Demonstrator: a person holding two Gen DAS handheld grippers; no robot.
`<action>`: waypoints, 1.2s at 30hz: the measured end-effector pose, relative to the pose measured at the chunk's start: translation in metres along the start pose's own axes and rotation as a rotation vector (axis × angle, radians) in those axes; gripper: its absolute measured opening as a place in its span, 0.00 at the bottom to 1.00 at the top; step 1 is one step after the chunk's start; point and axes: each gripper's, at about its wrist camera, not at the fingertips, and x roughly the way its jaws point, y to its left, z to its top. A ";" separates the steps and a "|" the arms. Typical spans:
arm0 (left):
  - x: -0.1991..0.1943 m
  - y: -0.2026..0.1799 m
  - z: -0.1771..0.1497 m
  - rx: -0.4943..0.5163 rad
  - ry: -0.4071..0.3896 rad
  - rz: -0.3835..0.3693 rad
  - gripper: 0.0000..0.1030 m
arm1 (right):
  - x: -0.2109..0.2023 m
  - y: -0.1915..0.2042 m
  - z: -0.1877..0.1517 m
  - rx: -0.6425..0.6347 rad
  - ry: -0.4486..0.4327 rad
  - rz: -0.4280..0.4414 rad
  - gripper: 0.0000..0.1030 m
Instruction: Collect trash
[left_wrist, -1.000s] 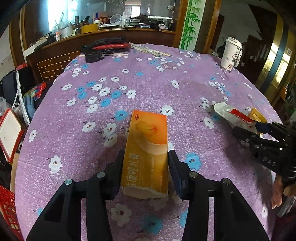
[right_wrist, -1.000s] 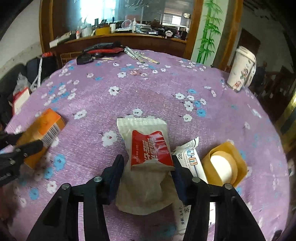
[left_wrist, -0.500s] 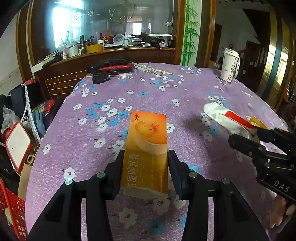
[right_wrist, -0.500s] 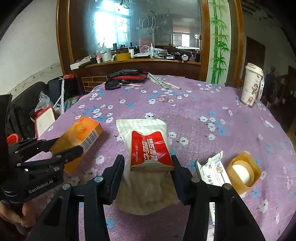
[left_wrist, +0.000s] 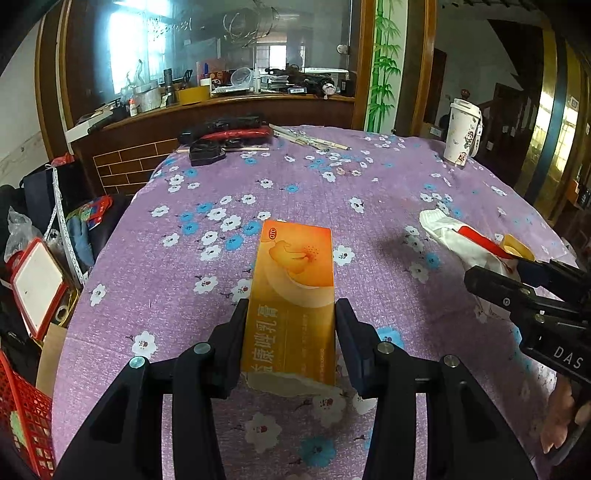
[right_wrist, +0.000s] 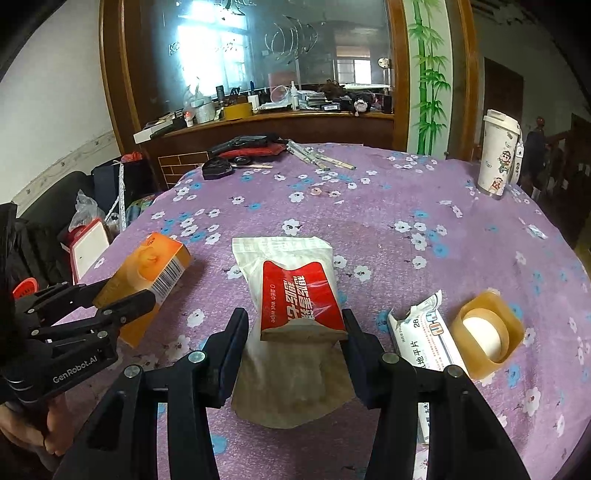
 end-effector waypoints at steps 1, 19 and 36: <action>-0.001 0.000 0.000 0.001 -0.001 -0.001 0.43 | 0.000 0.000 0.000 0.001 -0.001 0.001 0.52; -0.007 0.000 0.000 -0.003 -0.018 -0.002 0.43 | -0.003 0.000 0.001 0.004 -0.006 0.000 0.52; -0.014 0.000 0.003 -0.012 -0.048 -0.002 0.43 | 0.000 -0.006 0.002 0.019 -0.009 -0.013 0.52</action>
